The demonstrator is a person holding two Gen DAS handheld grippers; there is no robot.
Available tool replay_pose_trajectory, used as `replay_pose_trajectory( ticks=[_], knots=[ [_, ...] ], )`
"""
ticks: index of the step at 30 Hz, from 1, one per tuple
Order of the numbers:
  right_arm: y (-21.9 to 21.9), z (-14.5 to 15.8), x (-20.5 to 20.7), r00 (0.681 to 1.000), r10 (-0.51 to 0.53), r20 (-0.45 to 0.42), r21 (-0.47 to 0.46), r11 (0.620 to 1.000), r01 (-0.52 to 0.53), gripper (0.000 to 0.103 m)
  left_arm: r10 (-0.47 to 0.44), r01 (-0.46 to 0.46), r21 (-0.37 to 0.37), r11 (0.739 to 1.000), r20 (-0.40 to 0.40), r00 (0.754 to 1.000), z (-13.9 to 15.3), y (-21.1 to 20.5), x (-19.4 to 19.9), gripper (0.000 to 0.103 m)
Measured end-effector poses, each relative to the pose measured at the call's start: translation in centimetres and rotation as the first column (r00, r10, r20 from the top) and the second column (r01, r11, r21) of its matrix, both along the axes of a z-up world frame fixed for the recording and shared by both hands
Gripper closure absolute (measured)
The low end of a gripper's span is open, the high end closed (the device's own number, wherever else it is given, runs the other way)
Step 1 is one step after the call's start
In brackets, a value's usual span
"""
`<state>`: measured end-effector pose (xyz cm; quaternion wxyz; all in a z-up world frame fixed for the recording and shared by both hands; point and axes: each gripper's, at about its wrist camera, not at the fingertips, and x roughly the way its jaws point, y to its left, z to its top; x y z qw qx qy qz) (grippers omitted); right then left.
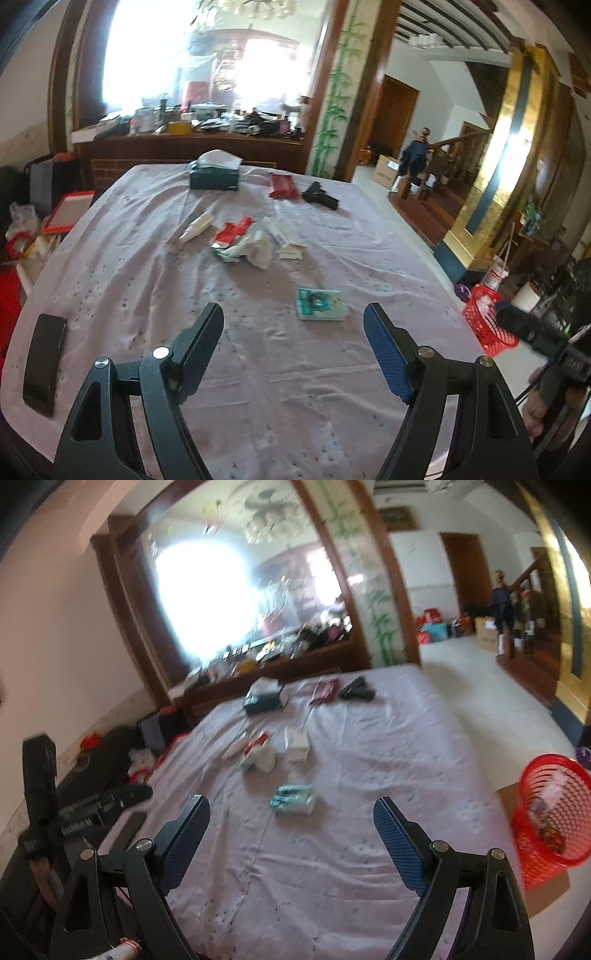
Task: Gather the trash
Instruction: 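Move both tools back over the table, then grasp the teal snack packet with the right tool while the left tool grasps the white glove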
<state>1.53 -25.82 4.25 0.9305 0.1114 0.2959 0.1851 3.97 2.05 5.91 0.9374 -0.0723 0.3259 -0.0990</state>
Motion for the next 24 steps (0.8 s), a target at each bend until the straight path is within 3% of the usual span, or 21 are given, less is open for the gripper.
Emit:
replay_pose_trajectory(
  ticks=[7,17,24],
  knots=[
    [4.0,-4.4,6.8,0.981,0.155,-0.115,-0.002,0.988,-0.156,0.01,0.046,-0.045,0.012,0.999,-0.032,0.998,-1.3,1.5,1.8,0.026],
    [8.4,-8.9,16.7,0.947,0.233,-0.22,-0.034,0.969,-0.246,0.01,0.103,-0.098,0.086,0.992,-0.06,0.993,-3.2,1.1,5.0,0.026],
    [9.8,-12.1,22.9,0.908,0.301,-0.292,0.003,0.95,-0.314,0.01,0.108,-0.1,0.114,0.988,-0.07,0.992,-4.1,1.3,6.3,0.026]
  ],
)
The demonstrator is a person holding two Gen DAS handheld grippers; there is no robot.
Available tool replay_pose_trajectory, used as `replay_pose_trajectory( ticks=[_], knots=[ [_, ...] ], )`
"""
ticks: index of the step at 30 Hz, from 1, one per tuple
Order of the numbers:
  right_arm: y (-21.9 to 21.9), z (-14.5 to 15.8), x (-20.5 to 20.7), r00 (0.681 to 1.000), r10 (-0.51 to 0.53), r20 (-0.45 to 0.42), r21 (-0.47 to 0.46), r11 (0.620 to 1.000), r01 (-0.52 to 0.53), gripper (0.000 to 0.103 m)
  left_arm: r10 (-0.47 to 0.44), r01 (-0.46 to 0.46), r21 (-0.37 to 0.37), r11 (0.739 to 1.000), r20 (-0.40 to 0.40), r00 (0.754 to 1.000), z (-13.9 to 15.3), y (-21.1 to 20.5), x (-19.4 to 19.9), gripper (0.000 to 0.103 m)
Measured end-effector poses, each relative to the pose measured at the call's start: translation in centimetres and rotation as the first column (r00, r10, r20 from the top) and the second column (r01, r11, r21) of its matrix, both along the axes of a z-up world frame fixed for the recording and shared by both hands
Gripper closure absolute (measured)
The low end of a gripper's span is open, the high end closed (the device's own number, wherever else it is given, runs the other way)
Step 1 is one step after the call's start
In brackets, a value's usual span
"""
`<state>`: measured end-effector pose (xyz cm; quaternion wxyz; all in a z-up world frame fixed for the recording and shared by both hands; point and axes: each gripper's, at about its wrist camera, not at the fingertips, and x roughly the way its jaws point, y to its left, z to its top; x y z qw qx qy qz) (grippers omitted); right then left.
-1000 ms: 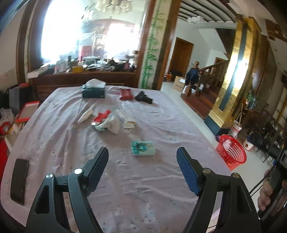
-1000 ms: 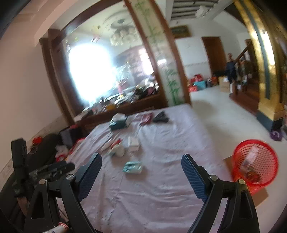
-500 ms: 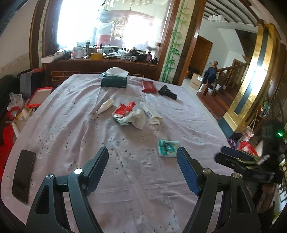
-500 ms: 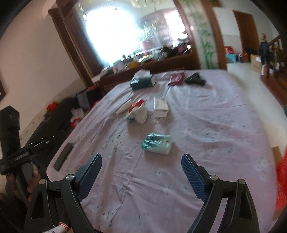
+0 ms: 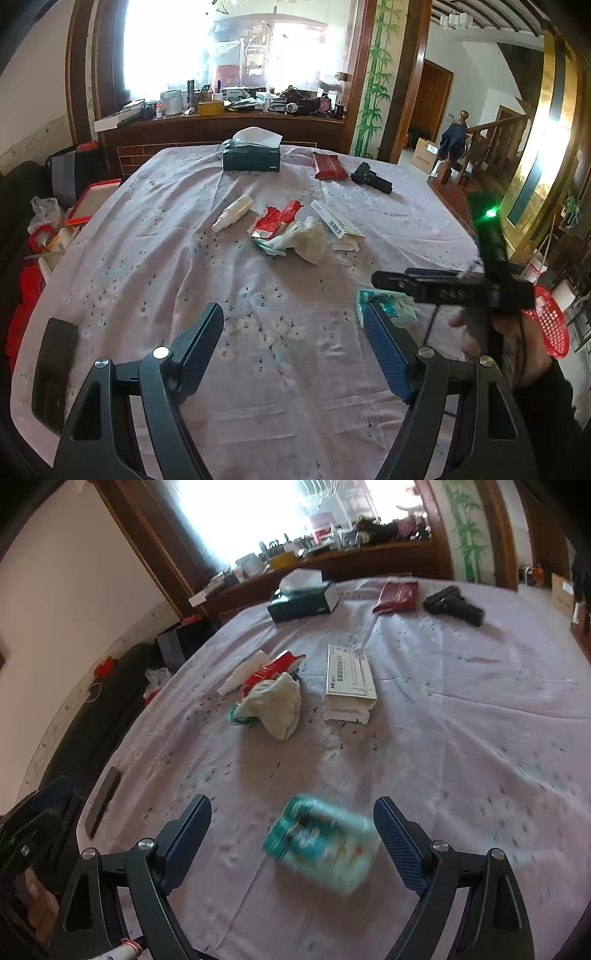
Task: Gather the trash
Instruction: 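Grasp the teal snack packet with the right tool while the left tool grasps the white glove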
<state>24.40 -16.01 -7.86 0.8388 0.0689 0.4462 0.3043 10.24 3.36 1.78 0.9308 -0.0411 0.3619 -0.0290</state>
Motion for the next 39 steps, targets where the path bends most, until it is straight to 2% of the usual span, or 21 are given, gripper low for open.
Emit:
replay_pose_trajectory(
  ticks=[6,10,16,21,24,26,28,30,32,35,37,38,39],
  knots=[
    [0.3,-3.0,2.6,0.995,0.02,-0.099,-0.005,1.0,-0.02,0.011,0.008,-0.009,-0.021,1.0,-0.023,1.0,-0.7,1.1,1.0,0.026],
    [-0.1,-3.1,1.1,0.993,0.047,-0.111,0.014,0.999,-0.046,0.011,0.024,-0.025,-0.032,0.999,-0.042,0.999,-1.2,2.0,2.1,0.026],
    [1.3,-2.8,-3.0,0.989,0.112,-0.096,-0.054,0.992,-0.118,0.012,-0.004,0.001,-0.047,0.999,-0.065,0.998,-1.7,2.3,4.2,0.026],
    [3.2,-2.4,-5.3,0.997,0.065,-0.038,-0.159,0.985,-0.07,0.014,-0.041,0.033,-0.079,0.996,-0.105,0.994,-2.0,2.6,8.8,0.026],
    [3.7,-2.6,-5.7,0.999,0.044,-0.011,-0.2,0.979,-0.045,0.03,-0.056,0.048,-0.07,0.996,-0.123,0.991,-2.4,2.4,11.8,0.026],
    [3.6,-3.0,-5.8,0.999,0.027,-0.021,-0.193,0.981,-0.03,0.049,-0.06,0.051,-0.07,0.996,-0.138,0.989,-3.0,2.2,13.6,0.026],
    [3.2,-3.2,-6.0,1.0,-0.005,-0.014,-0.204,0.979,0.002,0.059,-0.071,0.064,-0.049,0.997,-0.151,0.986,-3.9,1.6,15.2,0.026],
    [2.3,-3.1,-6.1,0.999,-0.038,-0.022,-0.174,0.984,0.033,0.065,-0.09,0.086,-0.027,0.996,-0.179,0.98,-5.1,0.6,16.8,0.026],
    [1.1,-3.0,-6.2,0.996,-0.084,-0.027,-0.15,0.986,0.079,0.076,-0.105,0.099,-0.037,0.994,-0.222,0.969,-6.3,-0.2,18.5,0.026],
    [-0.5,-2.8,-6.5,0.988,-0.15,-0.029,-0.127,0.981,0.145,0.078,-0.069,0.071,-0.003,0.997,-0.259,0.963,-7.7,-1.1,20.8,0.026],
    [-1.2,-2.7,-6.8,0.985,-0.168,-0.034,-0.101,0.981,0.164,0.078,-0.059,0.066,0.019,0.998,-0.256,0.965,-8.1,-1.6,21.7,0.027],
    [-1.4,-2.7,-6.8,0.985,-0.17,-0.039,-0.089,0.982,0.166,0.073,-0.062,0.072,0.033,0.997,-0.254,0.965,-8.4,-2.0,22.2,0.034],
    [-1.5,-2.8,-6.8,0.984,-0.171,-0.043,-0.077,0.983,0.167,0.071,-0.065,0.077,0.038,0.996,-0.258,0.964,-8.5,-2.1,22.4,0.047]
  ],
)
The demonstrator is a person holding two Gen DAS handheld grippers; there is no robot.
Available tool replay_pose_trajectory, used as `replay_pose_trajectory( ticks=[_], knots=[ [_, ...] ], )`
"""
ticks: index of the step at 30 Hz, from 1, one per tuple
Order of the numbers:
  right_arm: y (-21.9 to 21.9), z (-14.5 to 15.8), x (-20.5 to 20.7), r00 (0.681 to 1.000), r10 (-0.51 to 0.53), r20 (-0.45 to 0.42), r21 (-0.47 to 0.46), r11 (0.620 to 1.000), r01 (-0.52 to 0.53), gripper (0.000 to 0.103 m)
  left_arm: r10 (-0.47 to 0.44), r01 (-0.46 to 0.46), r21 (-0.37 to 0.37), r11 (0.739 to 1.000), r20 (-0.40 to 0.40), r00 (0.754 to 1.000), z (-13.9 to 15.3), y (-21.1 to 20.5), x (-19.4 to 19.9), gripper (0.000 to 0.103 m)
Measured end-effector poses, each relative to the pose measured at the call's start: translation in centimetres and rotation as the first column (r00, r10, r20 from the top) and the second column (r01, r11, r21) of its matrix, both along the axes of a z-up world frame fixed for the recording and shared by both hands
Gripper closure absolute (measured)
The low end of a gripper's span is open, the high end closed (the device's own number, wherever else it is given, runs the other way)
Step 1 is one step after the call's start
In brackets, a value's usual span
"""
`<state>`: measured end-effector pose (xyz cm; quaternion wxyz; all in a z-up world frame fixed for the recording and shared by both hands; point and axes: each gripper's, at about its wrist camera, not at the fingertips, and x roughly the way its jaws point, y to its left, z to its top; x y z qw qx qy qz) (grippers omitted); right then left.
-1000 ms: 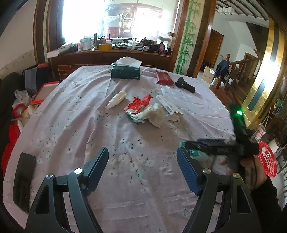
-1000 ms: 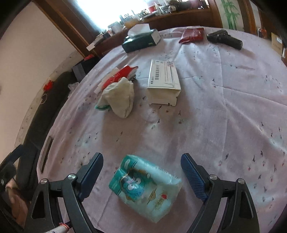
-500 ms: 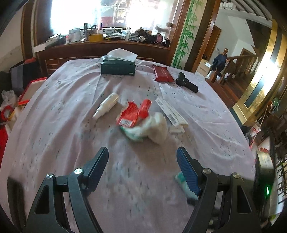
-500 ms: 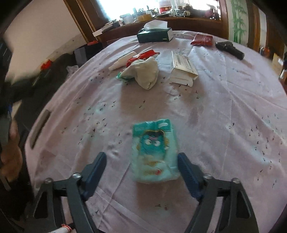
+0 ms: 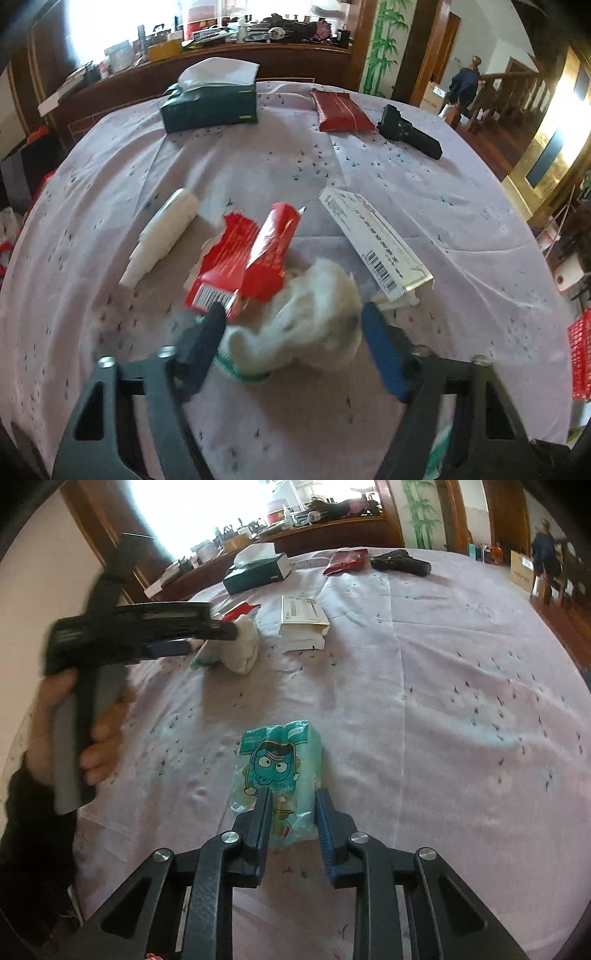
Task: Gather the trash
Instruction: 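Grasp the teal snack packet with the right tool while the left tool grasps the white glove, then carry the teal packet and white glove to the red basket and release both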
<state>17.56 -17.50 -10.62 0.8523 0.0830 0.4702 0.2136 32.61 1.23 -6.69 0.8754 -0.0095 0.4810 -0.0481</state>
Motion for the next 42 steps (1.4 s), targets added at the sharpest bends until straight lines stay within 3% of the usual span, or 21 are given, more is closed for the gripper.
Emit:
replay_pose_trajectory(
  ticks=[2,4,7,11,13,16,20,24,29,32,35,38,42],
  knots=[
    [0.1,0.0,-0.2,1.0,0.012,-0.003,0.023,1.0,-0.012,0.05,-0.009,0.009,0.006,1.0,-0.021,1.0,-0.4,-0.3,0.3,0.064],
    [0.8,0.1,-0.3,1.0,0.024,0.004,0.014,1.0,-0.024,0.039,-0.021,0.021,0.013,1.0,-0.015,1.0,-0.3,-0.4,-0.1,0.071],
    [2.1,-0.1,-0.3,0.999,0.043,0.007,-0.018,0.999,-0.043,0.039,-0.049,0.049,0.001,0.999,-0.007,0.999,0.4,-0.1,-2.2,0.085],
    [3.5,-0.4,-0.4,0.999,0.046,0.029,-0.103,0.994,-0.042,0.039,-0.084,0.084,-0.071,0.994,0.002,0.996,1.9,1.1,-5.8,0.087],
    [3.9,-0.5,-0.5,0.998,0.045,0.04,-0.134,0.99,-0.039,0.039,-0.092,0.093,-0.121,0.988,0.015,0.996,2.9,1.9,-8.1,0.087],
    [4.5,-0.5,-1.0,0.997,0.034,0.065,-0.214,0.977,-0.019,0.05,-0.085,0.09,-0.193,0.977,0.035,0.996,3.9,3.2,-11.7,0.087],
    [3.3,-0.1,-1.8,0.998,0.006,0.056,-0.176,0.984,0.003,0.066,-0.106,0.11,-0.273,0.956,0.028,0.994,3.9,3.8,-16.1,0.087],
    [1.1,1.2,-3.4,0.997,-0.045,0.056,-0.095,0.994,0.05,0.071,-0.168,0.14,-0.345,0.928,-0.054,0.984,1.9,2.8,-19.6,0.087],
    [-1.7,3.3,-7.1,0.99,-0.107,0.09,-0.036,0.993,0.111,0.072,-0.225,0.188,-0.317,0.93,-0.085,0.971,0.6,0.7,-22.2,0.079],
    [-2.8,4.2,-9.0,0.985,-0.131,0.111,-0.021,0.991,0.134,0.072,-0.26,0.236,-0.283,0.93,-0.052,0.964,1.0,-0.4,-23.3,0.075],
    [-3.9,4.7,-10.3,0.982,-0.15,0.118,0.006,0.989,0.15,0.072,-0.284,0.257,-0.272,0.928,-0.067,0.956,1.2,-0.9,-23.5,0.05],
    [-4.6,4.9,-10.9,0.979,-0.163,0.124,0.022,0.987,0.162,0.071,-0.284,0.266,-0.242,0.933,-0.038,0.958,1.7,-1.2,-23.5,0.049],
    [-5.2,5.0,-11.3,0.978,-0.167,0.124,0.054,0.985,0.162,0.071,-0.293,0.271,-0.23,0.935,-0.068,0.954,1.2,-1.8,-23.4,0.048]
  ],
)
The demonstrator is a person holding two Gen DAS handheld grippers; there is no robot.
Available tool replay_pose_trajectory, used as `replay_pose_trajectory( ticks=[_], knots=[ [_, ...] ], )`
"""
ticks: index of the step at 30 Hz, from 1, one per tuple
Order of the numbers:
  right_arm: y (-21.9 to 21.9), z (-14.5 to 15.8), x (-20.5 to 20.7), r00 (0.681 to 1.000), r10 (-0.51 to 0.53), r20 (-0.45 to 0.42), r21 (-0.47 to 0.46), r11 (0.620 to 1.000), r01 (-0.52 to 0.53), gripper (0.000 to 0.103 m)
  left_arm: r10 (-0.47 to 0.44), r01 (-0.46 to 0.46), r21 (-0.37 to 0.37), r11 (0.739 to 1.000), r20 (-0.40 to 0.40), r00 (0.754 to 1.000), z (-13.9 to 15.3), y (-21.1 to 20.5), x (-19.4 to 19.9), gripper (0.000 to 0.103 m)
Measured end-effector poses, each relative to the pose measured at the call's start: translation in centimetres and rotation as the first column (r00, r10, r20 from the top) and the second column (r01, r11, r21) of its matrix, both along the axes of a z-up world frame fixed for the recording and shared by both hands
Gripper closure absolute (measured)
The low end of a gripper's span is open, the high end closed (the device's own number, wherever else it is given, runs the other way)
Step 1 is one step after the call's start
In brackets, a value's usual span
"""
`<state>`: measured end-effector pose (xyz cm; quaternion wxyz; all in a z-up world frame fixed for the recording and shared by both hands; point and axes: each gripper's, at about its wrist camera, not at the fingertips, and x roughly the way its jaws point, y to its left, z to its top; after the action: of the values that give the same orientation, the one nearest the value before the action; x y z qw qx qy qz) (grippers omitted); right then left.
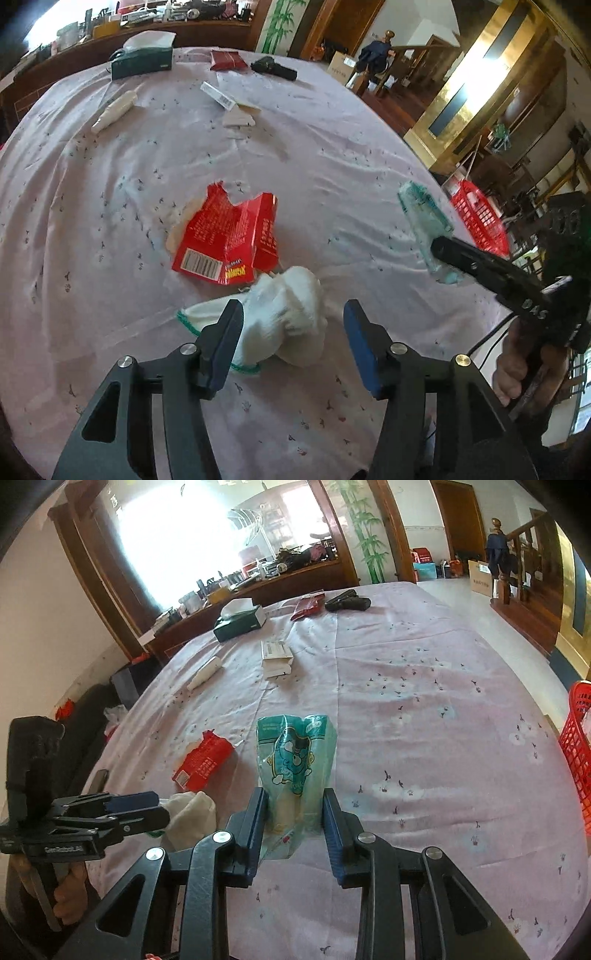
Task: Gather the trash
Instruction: 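Carry the teal packet and white glove to the red basket and release both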
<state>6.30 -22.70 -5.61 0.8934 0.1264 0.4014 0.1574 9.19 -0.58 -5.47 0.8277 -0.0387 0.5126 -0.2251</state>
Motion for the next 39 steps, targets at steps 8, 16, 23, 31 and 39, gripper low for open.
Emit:
replay_pose_trajectory(
  ticks=[8,16,23,31,39],
  knots=[
    [0.2,0.4,0.2,0.999,0.03,0.014,0.062,0.998,-0.031,0.071,0.045,-0.044,0.055,0.998,-0.018,0.999,-1.9,-0.2,0.7,0.048],
    [5.7,-0.5,5.0,0.974,0.226,-0.021,0.082,0.971,-0.224,0.071,0.034,-0.033,0.018,0.999,-0.04,0.999,-2.1,0.6,0.8,0.073],
    [10.7,-3.1,8.0,0.939,0.331,-0.096,0.025,0.944,-0.33,0.071,-0.026,0.025,-0.022,0.999,-0.066,0.997,-2.0,1.3,0.0,0.082],
    [11.0,-4.0,8.5,0.94,0.32,-0.116,0.009,0.947,-0.321,0.072,-0.079,0.076,-0.083,0.994,-0.042,0.996,0.2,2.5,-2.7,0.083],
    [7.3,0.0,4.8,0.97,0.242,-0.017,0.048,0.969,-0.241,0.072,-0.057,0.065,-0.119,0.991,0.067,0.996,4.3,1.4,-4.4,0.083]
  ],
)
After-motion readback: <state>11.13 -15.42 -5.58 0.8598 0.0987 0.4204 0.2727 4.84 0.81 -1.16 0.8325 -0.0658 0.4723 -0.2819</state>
